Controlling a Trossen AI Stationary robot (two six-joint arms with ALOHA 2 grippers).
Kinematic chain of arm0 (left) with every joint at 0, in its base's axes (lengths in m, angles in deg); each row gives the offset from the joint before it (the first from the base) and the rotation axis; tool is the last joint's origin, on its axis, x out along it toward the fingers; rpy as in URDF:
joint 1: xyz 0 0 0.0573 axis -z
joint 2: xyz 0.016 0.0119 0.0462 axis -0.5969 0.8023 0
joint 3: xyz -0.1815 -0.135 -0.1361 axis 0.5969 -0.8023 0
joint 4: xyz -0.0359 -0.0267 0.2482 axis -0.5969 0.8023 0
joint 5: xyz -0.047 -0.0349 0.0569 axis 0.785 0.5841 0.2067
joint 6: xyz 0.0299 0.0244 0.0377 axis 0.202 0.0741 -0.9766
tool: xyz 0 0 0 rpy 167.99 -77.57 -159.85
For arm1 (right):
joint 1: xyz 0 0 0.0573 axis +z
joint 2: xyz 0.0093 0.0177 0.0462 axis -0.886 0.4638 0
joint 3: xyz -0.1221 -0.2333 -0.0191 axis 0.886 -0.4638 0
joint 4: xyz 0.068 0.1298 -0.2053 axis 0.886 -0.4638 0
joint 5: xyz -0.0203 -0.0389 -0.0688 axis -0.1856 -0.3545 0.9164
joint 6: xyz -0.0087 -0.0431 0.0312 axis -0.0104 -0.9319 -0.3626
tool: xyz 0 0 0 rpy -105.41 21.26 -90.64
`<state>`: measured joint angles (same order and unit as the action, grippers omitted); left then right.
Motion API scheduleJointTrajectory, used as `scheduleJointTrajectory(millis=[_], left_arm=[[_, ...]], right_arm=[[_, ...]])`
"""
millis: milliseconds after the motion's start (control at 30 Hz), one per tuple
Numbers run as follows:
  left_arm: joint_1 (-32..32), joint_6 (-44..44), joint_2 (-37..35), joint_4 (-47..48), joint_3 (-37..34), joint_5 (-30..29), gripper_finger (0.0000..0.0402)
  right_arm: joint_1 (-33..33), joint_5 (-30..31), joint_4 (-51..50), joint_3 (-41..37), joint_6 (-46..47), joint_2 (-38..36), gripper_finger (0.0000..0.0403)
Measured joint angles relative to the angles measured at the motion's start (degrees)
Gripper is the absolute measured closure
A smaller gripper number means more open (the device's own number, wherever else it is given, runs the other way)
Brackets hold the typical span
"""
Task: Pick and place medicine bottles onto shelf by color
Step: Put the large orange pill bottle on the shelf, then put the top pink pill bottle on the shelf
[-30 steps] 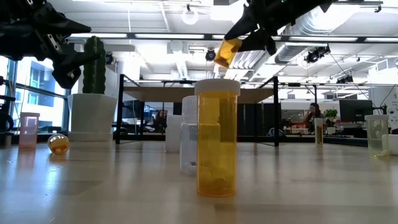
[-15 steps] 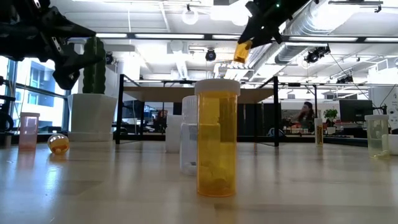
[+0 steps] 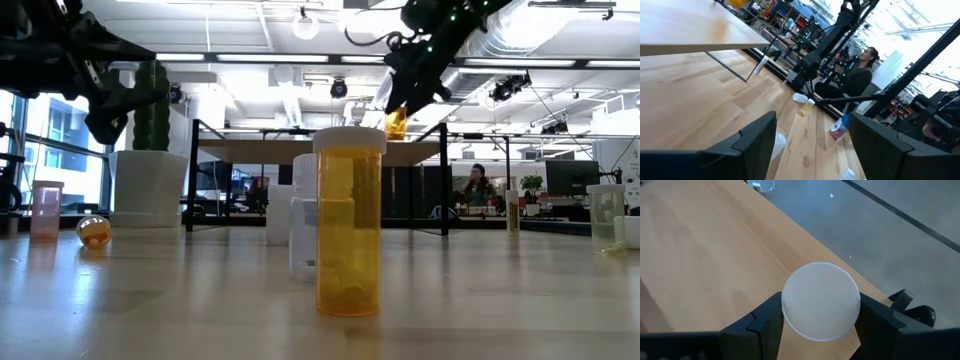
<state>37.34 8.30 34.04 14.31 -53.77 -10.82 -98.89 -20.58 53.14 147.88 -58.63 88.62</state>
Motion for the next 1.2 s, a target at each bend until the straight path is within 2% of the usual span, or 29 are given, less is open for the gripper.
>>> scheduleJointTrajectory(millis=[300, 533, 667, 933, 1200], left_arm=[[0.0, 1.0, 0.0, 0.0, 0.0, 0.0, 0.0165], [0.0, 6.5, 0.0, 0.0, 0.0, 0.2, 0.0165], [0.0, 6.4, 0.0, 0.0, 0.0, 0.1, 0.0165], [0.0, 6.4, 0.0, 0.0, 0.0, 0.0, 0.0165], [0.0, 6.4, 0.0, 0.0, 0.0, 0.0, 0.0158]], right_arm=[[-0.7, -0.5, -0.6, 0.0, -1.1, 2.6, 0.0208], [-0.7, -1.5, -0.8, 0.2, -1.1, 3.2, 0.0208], [-0.7, -1.5, -0.9, 0.1, -1.1, 3.2, 0.0204], [-0.7, -1.9, -1.8, 0.1, 0.0, 3.3, 0.0157], [-0.6, -1.6, -2.6, 4.6, 0.3, 3.3, 0.0121]])
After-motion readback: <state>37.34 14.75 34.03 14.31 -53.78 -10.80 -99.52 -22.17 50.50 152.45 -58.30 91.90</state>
